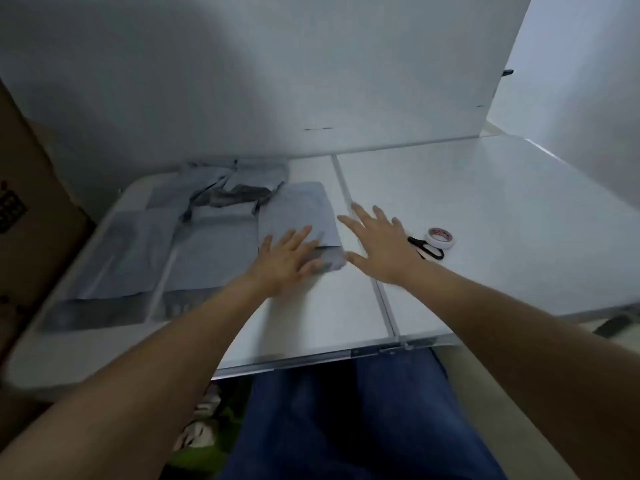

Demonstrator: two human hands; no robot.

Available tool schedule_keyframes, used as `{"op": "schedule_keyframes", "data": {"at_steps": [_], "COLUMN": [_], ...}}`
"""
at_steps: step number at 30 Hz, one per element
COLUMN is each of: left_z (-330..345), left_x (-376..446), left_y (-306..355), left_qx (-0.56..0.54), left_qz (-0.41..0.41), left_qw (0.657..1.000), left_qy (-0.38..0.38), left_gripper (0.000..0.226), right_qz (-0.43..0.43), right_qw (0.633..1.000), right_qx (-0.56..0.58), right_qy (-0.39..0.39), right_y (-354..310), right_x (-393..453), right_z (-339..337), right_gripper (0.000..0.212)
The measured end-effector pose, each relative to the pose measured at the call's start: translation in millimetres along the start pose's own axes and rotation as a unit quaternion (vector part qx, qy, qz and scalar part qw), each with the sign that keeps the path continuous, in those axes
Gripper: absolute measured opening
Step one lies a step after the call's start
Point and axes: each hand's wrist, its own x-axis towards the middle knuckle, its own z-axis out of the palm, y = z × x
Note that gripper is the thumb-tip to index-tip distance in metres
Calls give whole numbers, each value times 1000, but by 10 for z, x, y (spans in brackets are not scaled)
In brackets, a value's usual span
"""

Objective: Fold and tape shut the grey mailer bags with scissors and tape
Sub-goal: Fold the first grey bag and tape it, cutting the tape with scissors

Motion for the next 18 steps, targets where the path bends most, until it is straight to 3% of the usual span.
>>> {"op": "schedule_keyframes", "data": {"at_steps": [2,6,14,18], "left_z": [35,205,373,400], "left_x": [-26,0,13,19], "left_y": [-39,-119,-167,-186], "left_qx": [9,-5,-36,-25], "left_qz": [-4,-13,-11,1], "left_qw": [1000,999,999,999], "left_qy": [-19,-33,-39,-37], "left_gripper": [58,61,68,70], "right_qz": [-43,-27,-67,-67], "right_qw": [998,982,975,975], "right_qx": [43,180,208,193], "right_qy": [-17,-45,48,91], "right_y": [-12,-70,-66,-61], "right_x": [-44,-62,75,52], "right_z": [76,310,559,644], "right_gripper": [58,47,15,20]}}
